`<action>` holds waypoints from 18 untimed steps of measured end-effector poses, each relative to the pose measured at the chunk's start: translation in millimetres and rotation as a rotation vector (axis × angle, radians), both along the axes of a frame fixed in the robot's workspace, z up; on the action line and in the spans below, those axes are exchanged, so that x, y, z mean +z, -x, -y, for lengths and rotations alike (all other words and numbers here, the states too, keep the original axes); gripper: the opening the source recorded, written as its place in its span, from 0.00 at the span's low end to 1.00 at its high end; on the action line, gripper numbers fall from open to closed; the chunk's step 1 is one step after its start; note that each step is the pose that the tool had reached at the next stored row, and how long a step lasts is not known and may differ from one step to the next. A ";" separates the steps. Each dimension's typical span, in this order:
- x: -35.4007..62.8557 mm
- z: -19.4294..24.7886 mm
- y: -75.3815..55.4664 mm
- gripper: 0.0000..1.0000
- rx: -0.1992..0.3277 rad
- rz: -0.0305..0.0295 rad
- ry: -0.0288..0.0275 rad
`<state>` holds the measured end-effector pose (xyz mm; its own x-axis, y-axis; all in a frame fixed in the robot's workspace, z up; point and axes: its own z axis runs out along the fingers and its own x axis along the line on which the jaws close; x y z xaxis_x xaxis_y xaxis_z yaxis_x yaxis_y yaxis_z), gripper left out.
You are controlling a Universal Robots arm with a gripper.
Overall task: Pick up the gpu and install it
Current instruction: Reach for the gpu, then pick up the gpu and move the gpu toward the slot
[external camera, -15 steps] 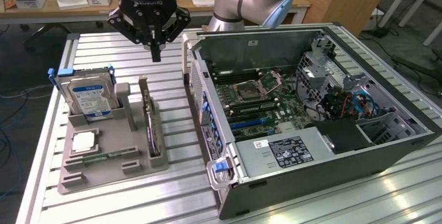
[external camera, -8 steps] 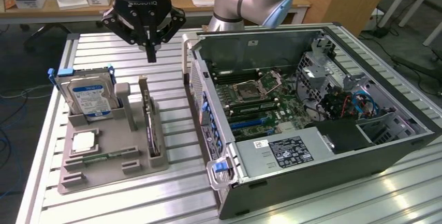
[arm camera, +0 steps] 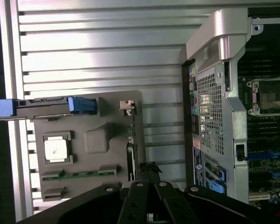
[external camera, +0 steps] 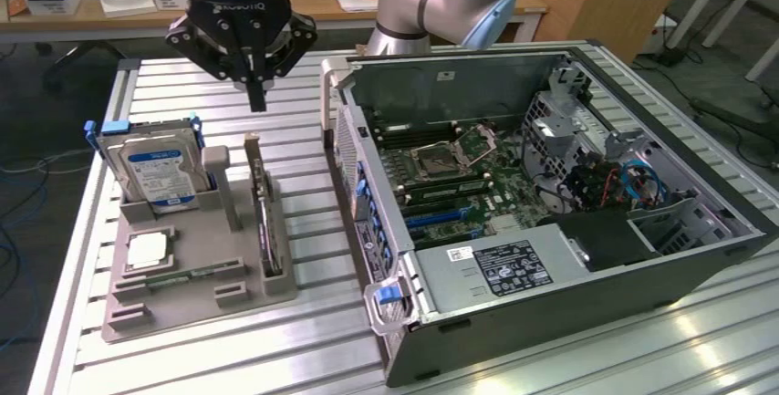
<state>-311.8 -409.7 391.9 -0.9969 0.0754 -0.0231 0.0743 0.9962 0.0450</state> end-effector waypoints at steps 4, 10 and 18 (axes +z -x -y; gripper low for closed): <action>-0.1 0.3 4.4 0.10 0.000 -0.0003 0.0000; -0.2 3.0 6.6 0.10 -0.001 -0.0004 0.0000; -0.2 3.9 6.6 0.10 -0.001 -0.0004 0.0000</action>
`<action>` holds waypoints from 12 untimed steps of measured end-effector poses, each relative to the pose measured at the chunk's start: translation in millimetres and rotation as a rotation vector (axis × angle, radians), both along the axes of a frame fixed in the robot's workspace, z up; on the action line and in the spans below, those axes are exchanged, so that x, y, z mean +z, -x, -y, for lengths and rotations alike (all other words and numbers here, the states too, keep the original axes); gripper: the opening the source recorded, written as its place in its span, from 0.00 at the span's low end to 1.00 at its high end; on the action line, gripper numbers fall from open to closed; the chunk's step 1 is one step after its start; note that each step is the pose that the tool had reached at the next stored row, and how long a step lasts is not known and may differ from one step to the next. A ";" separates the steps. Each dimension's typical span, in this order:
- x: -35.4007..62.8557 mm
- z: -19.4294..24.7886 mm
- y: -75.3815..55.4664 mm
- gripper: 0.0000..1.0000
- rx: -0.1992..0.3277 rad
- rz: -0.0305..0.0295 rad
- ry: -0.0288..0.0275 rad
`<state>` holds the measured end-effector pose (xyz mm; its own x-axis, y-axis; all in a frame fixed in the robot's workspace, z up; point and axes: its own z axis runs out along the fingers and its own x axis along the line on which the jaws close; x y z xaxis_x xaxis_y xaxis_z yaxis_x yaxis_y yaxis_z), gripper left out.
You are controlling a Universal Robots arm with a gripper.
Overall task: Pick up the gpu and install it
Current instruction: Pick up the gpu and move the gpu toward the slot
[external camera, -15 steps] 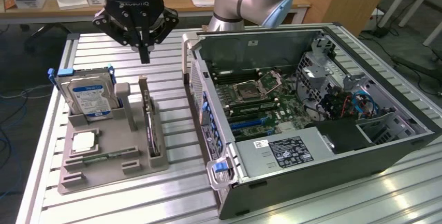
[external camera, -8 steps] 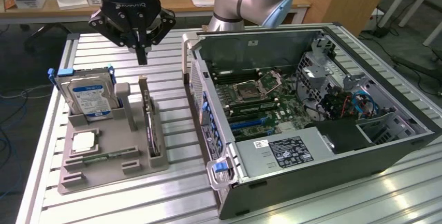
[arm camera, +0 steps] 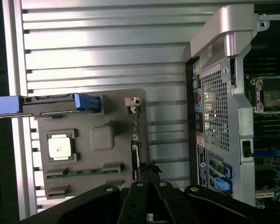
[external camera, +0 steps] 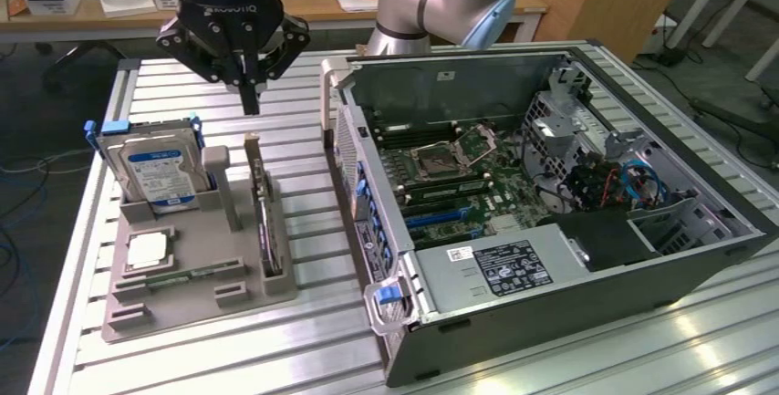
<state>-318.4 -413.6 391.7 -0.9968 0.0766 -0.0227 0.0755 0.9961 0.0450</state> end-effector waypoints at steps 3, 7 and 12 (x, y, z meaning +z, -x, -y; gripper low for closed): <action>0.0 1.8 0.0 0.11 0.000 0.0000 -0.0001; 0.0 4.3 0.0 0.29 0.000 0.0000 -0.0001; -0.1 9.2 0.0 0.47 0.000 0.0001 -0.0001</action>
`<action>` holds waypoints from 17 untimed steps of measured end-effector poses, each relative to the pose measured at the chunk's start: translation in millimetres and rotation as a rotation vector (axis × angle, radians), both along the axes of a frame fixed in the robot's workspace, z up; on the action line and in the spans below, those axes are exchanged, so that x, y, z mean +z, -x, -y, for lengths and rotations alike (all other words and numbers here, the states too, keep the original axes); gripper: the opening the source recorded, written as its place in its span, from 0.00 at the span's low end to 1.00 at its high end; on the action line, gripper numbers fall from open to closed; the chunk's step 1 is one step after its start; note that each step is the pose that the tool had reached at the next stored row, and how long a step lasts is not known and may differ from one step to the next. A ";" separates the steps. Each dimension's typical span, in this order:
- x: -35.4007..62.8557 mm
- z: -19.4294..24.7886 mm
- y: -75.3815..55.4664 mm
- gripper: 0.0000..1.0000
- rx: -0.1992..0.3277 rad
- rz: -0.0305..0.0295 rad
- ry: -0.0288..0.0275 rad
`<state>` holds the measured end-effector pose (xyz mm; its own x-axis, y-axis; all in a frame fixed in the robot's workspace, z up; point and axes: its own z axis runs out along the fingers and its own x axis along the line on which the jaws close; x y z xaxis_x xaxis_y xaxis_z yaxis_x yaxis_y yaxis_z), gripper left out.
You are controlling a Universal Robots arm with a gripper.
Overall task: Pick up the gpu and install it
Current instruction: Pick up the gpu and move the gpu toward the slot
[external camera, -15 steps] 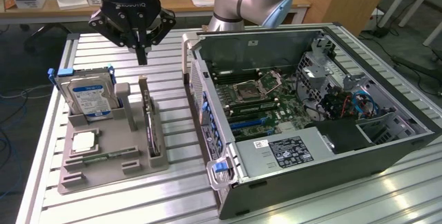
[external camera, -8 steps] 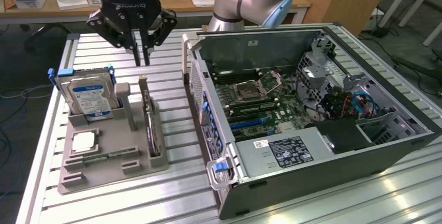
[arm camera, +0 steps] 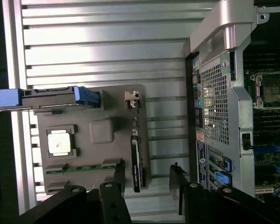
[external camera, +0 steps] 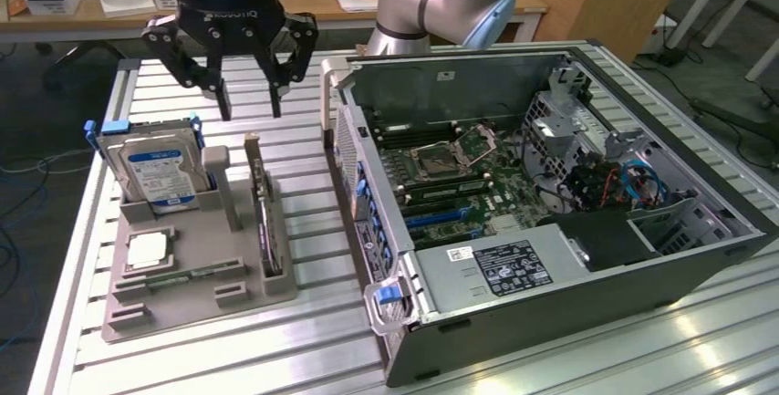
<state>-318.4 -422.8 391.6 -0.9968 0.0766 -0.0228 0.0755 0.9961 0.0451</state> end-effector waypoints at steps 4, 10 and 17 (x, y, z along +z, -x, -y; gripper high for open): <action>0.1 0.2 0.0 0.59 0.000 -0.0001 0.0001; -0.4 0.3 0.0 0.59 0.070 -0.0001 0.0001; -2.0 1.6 0.8 0.59 0.139 -0.0001 0.0001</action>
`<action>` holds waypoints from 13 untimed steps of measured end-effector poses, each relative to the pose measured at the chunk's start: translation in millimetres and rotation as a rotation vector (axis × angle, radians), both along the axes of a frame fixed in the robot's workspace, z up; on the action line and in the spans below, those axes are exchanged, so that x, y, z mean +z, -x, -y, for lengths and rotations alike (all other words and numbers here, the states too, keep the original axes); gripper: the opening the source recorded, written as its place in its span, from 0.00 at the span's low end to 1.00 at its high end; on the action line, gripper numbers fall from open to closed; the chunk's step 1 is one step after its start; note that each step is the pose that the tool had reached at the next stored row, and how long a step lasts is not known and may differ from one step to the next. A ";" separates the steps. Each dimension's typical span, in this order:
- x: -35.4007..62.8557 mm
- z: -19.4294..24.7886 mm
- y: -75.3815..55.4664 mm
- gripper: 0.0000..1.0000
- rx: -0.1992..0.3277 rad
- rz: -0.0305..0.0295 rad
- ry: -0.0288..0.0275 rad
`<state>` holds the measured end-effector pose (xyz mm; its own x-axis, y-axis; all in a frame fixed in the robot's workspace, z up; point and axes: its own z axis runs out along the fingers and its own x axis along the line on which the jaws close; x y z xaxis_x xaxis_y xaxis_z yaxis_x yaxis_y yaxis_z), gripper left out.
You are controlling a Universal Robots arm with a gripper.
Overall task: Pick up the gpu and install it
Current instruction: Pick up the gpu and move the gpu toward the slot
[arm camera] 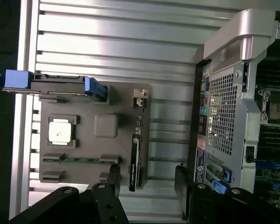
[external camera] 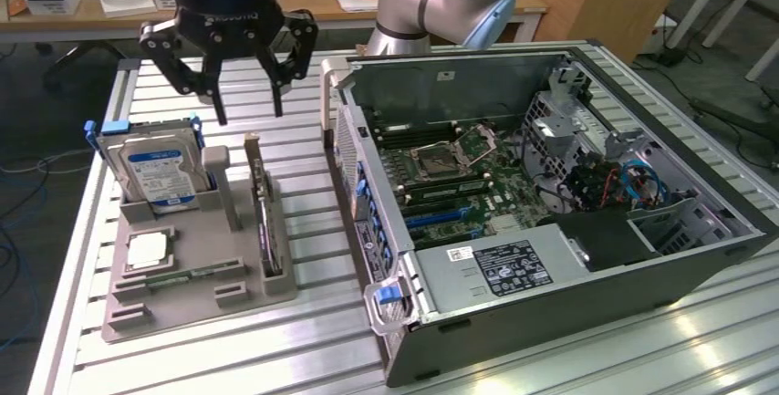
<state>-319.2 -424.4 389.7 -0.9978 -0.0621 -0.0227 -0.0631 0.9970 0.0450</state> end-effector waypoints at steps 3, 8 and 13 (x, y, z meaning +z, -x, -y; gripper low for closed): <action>-1.0 0.1 0.5 0.59 0.016 0.0000 0.0001; -4.9 2.3 0.8 0.59 0.029 -0.0001 0.0000; -9.7 4.7 0.8 0.59 0.039 0.0000 -0.0001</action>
